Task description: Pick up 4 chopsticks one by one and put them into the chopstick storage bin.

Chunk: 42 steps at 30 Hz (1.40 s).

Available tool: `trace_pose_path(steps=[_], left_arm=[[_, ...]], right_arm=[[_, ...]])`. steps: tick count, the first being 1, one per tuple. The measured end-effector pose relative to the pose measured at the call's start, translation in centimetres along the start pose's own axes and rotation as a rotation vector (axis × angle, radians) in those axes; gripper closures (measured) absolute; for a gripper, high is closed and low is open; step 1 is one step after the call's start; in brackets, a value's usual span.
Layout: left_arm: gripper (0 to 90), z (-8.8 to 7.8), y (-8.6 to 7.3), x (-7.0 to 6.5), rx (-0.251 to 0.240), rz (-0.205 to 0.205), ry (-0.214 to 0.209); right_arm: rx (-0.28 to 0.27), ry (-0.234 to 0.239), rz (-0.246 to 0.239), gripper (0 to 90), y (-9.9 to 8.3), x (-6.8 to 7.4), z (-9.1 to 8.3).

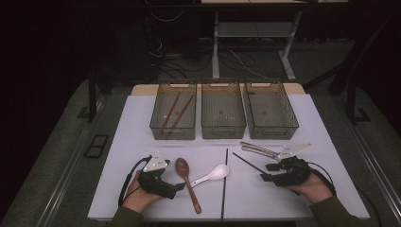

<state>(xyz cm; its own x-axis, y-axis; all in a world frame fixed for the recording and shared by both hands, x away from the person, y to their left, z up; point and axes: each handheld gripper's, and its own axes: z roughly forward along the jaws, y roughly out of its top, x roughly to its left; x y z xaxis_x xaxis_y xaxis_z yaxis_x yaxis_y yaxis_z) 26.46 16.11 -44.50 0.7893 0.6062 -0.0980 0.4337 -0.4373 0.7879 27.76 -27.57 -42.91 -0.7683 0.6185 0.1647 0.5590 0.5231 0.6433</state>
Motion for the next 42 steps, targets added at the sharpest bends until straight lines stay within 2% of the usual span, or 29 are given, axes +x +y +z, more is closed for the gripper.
trace_pose_path(steps=[8,11,18,25,32,42], left_arm=[[0.0,0.1,0.0,-0.1,0.004,0.008,-0.007],[0.0,0.2,0.0,-0.2,0.012,0.009,-0.010],[0.0,0.2,-0.1,-0.2,0.016,0.015,-0.015],[0.0,0.2,-0.1,-0.2,0.017,0.015,-0.014],[0.0,0.2,-0.1,-0.2,0.020,0.018,-0.016],[0.0,0.3,-0.1,-0.2,0.023,0.020,-0.019]], right_arm=[[0.038,-0.036,-0.018,61.8,-1.8,-0.2,-0.4],[0.052,-0.033,-0.029,66.6,-1.8,-0.2,-0.2],[0.071,-0.070,-0.060,76.5,-1.8,-0.2,-0.1],[0.102,-0.108,-0.112,78.2,-1.5,0.3,0.1],[0.112,-0.093,-0.112,84.6,-1.3,-0.1,0.1],[0.108,-0.071,-0.101,85.5,-1.4,-0.4,0.0]])
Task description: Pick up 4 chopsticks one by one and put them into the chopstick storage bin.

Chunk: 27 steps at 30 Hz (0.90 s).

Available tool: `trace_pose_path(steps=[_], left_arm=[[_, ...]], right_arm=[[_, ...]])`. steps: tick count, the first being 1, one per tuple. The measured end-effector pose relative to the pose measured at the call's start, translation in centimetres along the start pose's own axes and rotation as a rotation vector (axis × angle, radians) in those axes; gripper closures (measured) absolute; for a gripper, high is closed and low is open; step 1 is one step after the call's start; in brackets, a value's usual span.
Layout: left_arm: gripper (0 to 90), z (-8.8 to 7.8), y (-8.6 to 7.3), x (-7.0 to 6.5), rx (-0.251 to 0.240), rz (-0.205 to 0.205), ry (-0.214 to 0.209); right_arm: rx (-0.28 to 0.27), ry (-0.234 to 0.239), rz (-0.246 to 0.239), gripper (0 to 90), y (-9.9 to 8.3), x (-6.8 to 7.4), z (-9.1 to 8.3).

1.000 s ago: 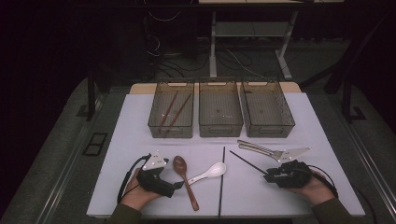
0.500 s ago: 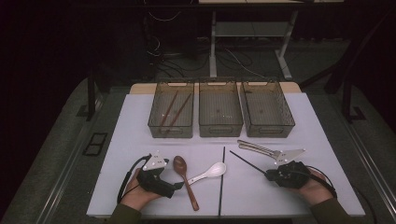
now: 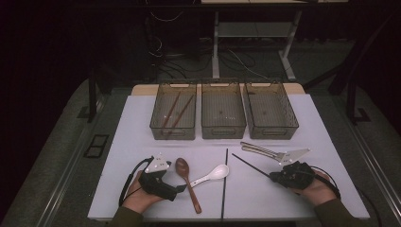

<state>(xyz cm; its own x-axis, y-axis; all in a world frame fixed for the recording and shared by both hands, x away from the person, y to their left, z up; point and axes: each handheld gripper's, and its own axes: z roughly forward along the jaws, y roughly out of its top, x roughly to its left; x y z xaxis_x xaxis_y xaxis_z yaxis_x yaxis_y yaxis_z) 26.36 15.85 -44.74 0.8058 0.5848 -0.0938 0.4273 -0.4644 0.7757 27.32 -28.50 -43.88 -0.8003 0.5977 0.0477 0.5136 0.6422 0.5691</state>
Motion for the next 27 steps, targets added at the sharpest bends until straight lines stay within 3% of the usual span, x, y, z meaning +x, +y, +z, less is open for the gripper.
trace_pose_path(steps=[9,27], left_arm=[[0.0,0.0,0.0,0.0,0.001,0.001,0.001],[0.0,0.0,0.1,0.0,0.000,0.006,0.003]], right_arm=[[-0.013,0.010,0.005,85.5,0.0,-0.3,-0.2],[-0.169,0.061,0.055,85.5,0.6,-1.2,-2.6]])
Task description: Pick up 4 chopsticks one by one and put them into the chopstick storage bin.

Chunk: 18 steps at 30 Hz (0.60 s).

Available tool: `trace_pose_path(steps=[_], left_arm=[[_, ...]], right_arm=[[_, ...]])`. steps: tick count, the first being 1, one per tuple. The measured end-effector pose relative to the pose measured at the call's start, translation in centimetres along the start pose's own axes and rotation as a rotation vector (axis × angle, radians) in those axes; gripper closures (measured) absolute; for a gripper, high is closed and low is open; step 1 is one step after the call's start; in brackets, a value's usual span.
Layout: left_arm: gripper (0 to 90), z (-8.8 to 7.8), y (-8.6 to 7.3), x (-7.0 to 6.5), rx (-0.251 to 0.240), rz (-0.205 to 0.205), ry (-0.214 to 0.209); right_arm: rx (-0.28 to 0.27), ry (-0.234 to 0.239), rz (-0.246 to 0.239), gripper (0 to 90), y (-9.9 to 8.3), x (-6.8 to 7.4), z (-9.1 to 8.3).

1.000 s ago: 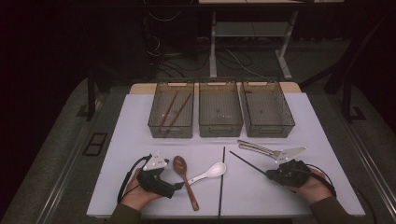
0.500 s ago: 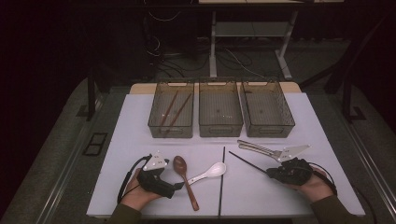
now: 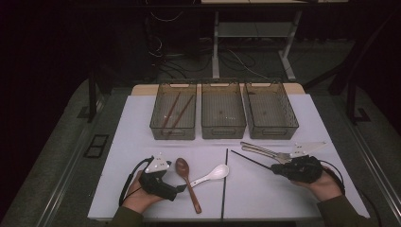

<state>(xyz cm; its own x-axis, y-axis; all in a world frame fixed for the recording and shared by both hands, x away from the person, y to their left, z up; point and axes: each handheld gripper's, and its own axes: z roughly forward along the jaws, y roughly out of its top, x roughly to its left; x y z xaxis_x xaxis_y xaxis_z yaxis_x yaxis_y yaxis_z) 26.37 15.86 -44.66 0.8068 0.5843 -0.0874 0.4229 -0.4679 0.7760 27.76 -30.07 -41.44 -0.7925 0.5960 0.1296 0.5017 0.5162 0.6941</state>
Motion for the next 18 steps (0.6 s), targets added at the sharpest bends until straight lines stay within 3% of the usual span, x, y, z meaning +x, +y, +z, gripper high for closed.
trace_pose_path(steps=[7,18], left_arm=[[0.0,-0.1,0.0,0.1,-0.011,-0.007,0.001],[0.0,-0.2,-0.1,0.1,-0.021,-0.012,0.003]], right_arm=[[-0.049,0.019,-0.006,85.5,1.1,-0.1,-0.6],[-0.093,0.051,-0.017,85.4,3.8,-0.1,0.2]])
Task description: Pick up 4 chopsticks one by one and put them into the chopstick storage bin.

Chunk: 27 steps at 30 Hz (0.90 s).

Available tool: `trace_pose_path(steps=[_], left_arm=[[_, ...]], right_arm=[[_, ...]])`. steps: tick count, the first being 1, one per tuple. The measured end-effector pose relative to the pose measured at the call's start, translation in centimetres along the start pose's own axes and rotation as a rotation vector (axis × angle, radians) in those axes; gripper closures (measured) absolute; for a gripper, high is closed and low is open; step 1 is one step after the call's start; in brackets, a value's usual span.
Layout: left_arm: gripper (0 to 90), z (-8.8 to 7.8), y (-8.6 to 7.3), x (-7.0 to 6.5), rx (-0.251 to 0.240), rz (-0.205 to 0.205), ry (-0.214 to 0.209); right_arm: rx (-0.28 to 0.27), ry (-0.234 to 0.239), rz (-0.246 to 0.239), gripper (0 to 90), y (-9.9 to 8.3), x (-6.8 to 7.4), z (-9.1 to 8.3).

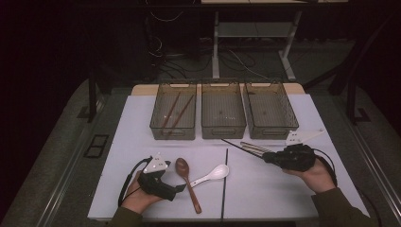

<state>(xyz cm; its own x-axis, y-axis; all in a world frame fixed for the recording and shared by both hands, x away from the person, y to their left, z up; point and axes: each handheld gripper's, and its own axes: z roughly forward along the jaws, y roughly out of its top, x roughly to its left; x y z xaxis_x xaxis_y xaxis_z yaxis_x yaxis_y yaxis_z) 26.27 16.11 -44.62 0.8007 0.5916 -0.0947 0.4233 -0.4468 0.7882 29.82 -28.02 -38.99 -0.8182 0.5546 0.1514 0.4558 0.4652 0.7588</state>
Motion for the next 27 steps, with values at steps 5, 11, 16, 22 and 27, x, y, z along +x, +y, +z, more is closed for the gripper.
trace_pose_path(steps=[5,11,16,22,27], left_arm=[[0.0,-0.1,0.0,0.1,0.000,0.001,0.002],[0.0,-0.1,0.0,0.1,-0.012,0.003,0.003],[0.0,-0.1,0.0,0.1,-0.013,0.000,0.001],[0.0,-0.1,0.1,0.1,-0.020,-0.004,-0.001],[0.0,-0.2,0.1,0.1,-0.027,-0.005,-0.001]], right_arm=[[-0.005,0.004,-0.001,85.4,1.1,-0.1,0.7],[-0.015,0.011,-0.004,85.5,2.4,-0.5,1.5],[-0.019,0.023,0.008,85.5,3.3,-0.7,2.2],[-0.026,0.021,-0.007,85.4,4.7,-0.6,3.1],[-0.024,0.009,-0.028,85.5,6.0,-0.4,4.1]])
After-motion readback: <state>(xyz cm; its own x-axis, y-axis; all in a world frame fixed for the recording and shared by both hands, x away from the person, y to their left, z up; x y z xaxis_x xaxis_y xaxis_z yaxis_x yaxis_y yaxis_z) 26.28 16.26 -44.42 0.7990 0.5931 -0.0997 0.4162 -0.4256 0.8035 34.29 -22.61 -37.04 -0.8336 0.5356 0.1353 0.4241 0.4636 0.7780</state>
